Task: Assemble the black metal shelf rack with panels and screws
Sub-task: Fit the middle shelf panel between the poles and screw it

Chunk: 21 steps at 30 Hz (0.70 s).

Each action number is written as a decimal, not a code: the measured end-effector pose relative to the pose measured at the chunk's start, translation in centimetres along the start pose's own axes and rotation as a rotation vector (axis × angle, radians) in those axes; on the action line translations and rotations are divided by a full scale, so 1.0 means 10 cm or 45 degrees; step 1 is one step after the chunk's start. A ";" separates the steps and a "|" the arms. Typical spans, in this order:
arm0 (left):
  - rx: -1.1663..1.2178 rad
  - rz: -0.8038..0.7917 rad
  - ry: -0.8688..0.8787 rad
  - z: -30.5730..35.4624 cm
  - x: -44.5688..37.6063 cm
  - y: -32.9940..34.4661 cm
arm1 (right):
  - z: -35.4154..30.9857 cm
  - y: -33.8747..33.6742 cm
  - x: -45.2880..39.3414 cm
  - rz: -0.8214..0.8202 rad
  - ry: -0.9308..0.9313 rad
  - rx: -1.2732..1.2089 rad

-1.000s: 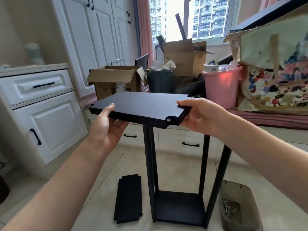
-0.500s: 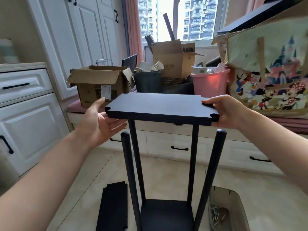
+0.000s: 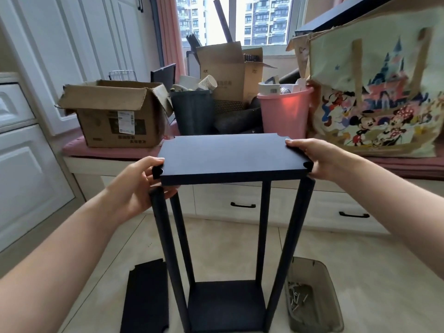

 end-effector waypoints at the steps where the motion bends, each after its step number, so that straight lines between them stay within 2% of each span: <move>1: 0.019 -0.001 -0.010 -0.03 0.00 -0.01 | 0.01 0.01 -0.02 0.011 0.002 0.022; 9: 0.119 0.016 0.002 -0.11 0.01 -0.13 | 0.15 0.10 -0.16 -0.052 0.074 0.199; 13: 0.138 0.032 -0.013 -0.09 -0.02 -0.09 | 0.16 0.10 -0.16 -0.087 0.102 0.126; 21: 0.147 0.166 -0.048 -0.11 -0.05 -0.14 | 0.15 0.14 -0.18 -0.091 0.067 0.250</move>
Point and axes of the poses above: each hand's wrist, its own x-axis away from the middle knuckle, its own y-axis out of the palm, z = x × y, the point moved 5 cm from there along -x, towards the middle knuckle, and after that the axes turned 9 degrees about x, right-handed, at the moved point
